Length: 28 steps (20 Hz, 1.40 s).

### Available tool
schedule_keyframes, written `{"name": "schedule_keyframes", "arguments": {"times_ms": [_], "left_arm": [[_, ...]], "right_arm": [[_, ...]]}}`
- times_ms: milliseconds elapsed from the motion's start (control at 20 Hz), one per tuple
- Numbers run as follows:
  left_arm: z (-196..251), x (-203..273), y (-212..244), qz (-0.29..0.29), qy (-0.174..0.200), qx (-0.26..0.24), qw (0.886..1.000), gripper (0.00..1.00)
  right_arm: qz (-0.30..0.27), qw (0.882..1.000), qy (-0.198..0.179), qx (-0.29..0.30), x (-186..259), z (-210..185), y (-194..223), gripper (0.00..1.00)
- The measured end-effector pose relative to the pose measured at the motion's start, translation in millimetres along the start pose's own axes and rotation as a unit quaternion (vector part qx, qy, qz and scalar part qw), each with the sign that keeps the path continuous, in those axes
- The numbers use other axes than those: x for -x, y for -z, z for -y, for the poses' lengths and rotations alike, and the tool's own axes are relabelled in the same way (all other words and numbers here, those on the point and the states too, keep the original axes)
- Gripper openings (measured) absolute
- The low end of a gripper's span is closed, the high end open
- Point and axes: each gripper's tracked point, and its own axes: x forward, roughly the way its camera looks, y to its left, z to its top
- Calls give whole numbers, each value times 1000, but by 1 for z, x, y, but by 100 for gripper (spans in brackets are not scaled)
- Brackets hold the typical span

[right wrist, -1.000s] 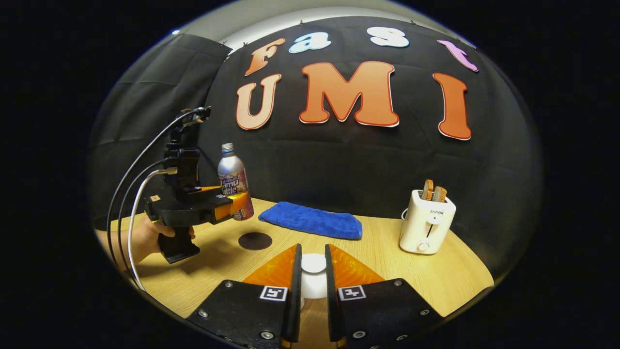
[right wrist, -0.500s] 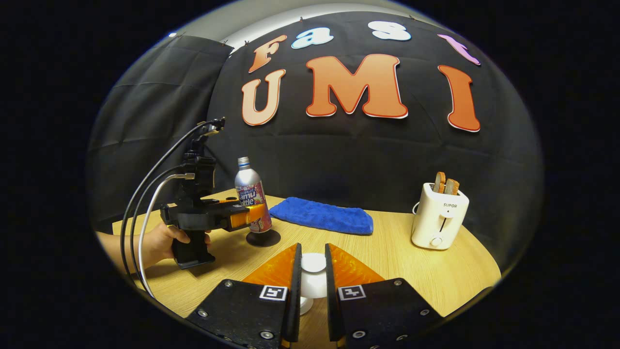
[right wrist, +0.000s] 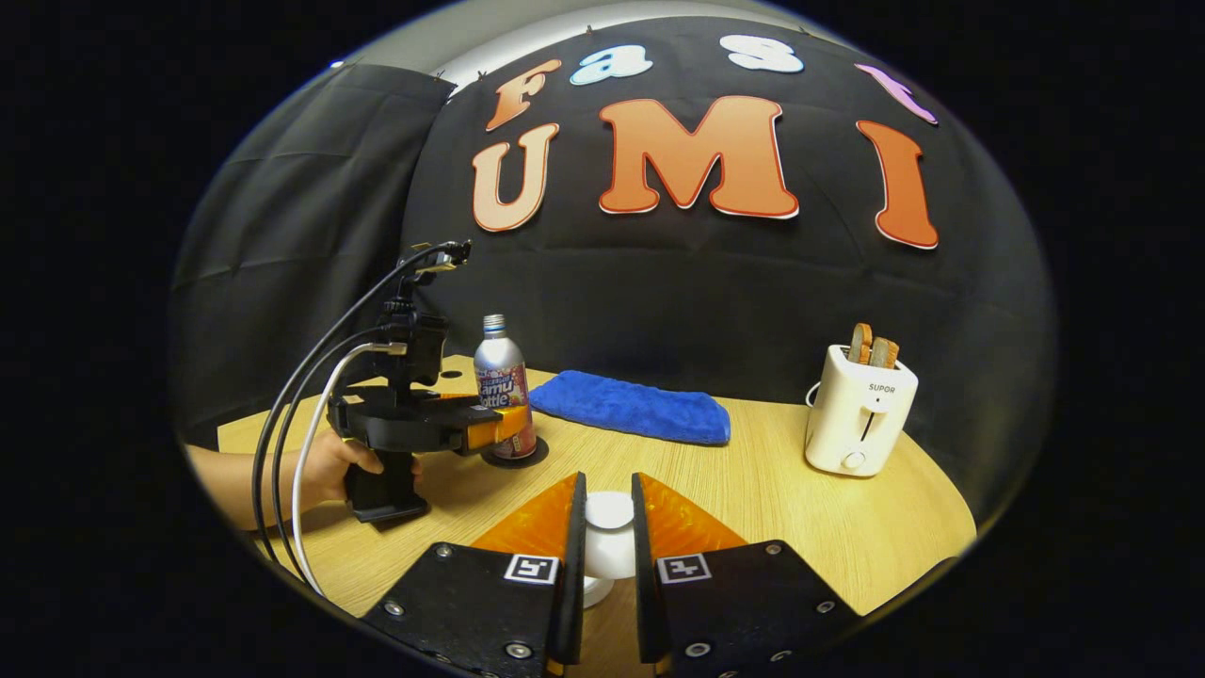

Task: Open the teacup lid with one hand, grasp the water bottle and pour water into the teacup with the other hand; after pouring, place the water bottle on the coaster and then close the teacup lid.

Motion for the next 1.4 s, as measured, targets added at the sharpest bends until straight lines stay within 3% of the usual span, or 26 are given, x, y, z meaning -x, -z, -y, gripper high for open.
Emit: {"name": "schedule_keyframes", "arguments": {"times_ms": [150, 450, 500, 1400], "left_arm": [[2, 1, 3, -8, 6, 2, 1000, 84], [9, 18, -5, 4, 11, -22, 1000, 97], [11, 21, -7, 6, 10, -29, 1000, 92], [-11, 135, -58, 97, -17, -30, 995, 95]], "right_arm": [[-3, 1000, -3, -4, -1, -4, 0, 24], [-10, 1000, -8, 0, -4, -15, 9, 24], [-14, 1000, -11, -2, -5, -18, 13, 24], [-30, 999, -17, 15, -24, -40, 43, 24]]}}
